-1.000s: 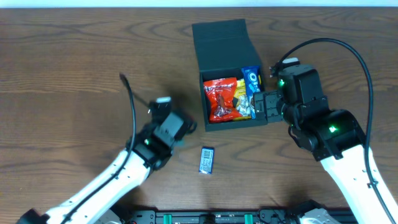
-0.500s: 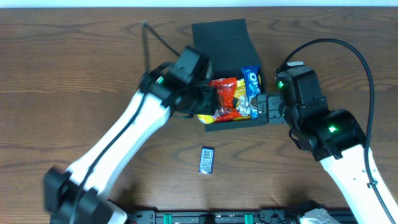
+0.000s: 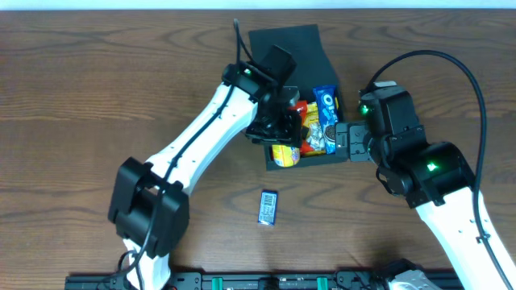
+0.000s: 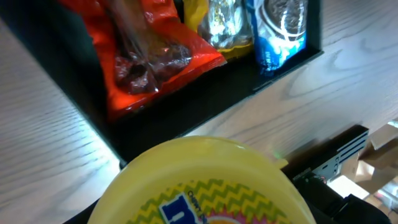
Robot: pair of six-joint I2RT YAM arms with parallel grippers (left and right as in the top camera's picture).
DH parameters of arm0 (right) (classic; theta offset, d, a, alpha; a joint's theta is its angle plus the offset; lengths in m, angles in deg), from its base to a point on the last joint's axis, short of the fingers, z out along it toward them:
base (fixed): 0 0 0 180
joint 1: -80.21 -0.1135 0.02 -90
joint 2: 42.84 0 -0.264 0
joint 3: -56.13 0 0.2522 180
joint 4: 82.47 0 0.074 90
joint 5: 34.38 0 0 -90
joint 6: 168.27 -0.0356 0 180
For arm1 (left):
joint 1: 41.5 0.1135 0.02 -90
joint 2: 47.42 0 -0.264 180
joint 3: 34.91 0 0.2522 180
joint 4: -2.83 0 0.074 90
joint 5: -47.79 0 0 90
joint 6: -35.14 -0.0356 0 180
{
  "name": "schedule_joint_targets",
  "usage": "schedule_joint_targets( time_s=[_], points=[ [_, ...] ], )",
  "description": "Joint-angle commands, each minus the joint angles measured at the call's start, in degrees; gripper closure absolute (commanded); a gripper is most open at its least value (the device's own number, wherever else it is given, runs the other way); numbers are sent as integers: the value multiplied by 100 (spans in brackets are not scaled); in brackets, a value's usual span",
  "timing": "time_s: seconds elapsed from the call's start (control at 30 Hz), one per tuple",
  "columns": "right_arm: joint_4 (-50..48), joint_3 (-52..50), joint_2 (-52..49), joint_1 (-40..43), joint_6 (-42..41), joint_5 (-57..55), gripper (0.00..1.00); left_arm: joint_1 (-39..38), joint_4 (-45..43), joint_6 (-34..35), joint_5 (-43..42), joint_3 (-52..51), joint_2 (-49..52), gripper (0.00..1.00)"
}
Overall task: Pack container
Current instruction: 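Lift the Mentos bottle and carry it right into the box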
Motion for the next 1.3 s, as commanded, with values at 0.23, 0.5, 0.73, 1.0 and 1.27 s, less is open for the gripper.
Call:
schedule_joint_targets(
  time_s=[0.23,0.5,0.73,1.0,1.27],
  points=[
    [59,7,33,37,-96,-105,1,-7,9,-87,50,175,407,94],
    [68,7,33,35,-157,-103,1,-7,-282,31,225,177,409,94],
    [70,7,33,35,-157,-101,1,4,-289,105,505,177,409,94],
    [74,7,33,35,-160,-81,1,2,-162,98,704,175,415,93],
    [111,7,33,35,-160,-81,1,-2,-197,190,809,175,529,70]
  ],
)
